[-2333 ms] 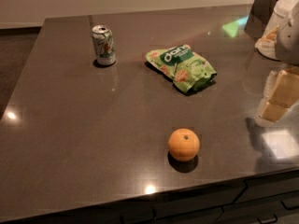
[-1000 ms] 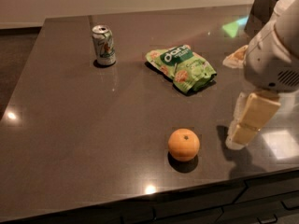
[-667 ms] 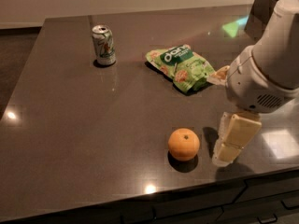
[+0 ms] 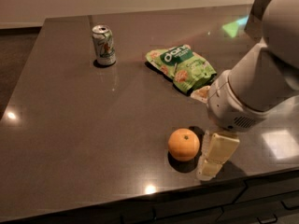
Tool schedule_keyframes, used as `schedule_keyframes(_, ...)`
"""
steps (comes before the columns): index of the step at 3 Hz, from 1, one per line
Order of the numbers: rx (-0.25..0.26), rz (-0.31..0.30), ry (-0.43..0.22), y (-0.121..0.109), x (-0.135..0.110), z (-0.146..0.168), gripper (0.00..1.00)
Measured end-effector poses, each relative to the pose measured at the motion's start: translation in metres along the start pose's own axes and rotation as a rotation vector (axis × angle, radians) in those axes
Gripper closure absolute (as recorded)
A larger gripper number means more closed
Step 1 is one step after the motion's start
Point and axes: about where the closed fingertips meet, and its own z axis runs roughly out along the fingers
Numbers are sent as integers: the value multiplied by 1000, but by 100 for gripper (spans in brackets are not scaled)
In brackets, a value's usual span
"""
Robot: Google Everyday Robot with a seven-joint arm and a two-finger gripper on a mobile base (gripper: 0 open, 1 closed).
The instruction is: Move orange near green rice chip bag
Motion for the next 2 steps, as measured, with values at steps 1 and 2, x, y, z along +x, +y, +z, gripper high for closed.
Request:
schedule_keyframes(1, -9, -12, -7, 3, -4, 11, 0)
schedule_keyframes(2, -23, -22, -15, 7, -8, 19, 0)
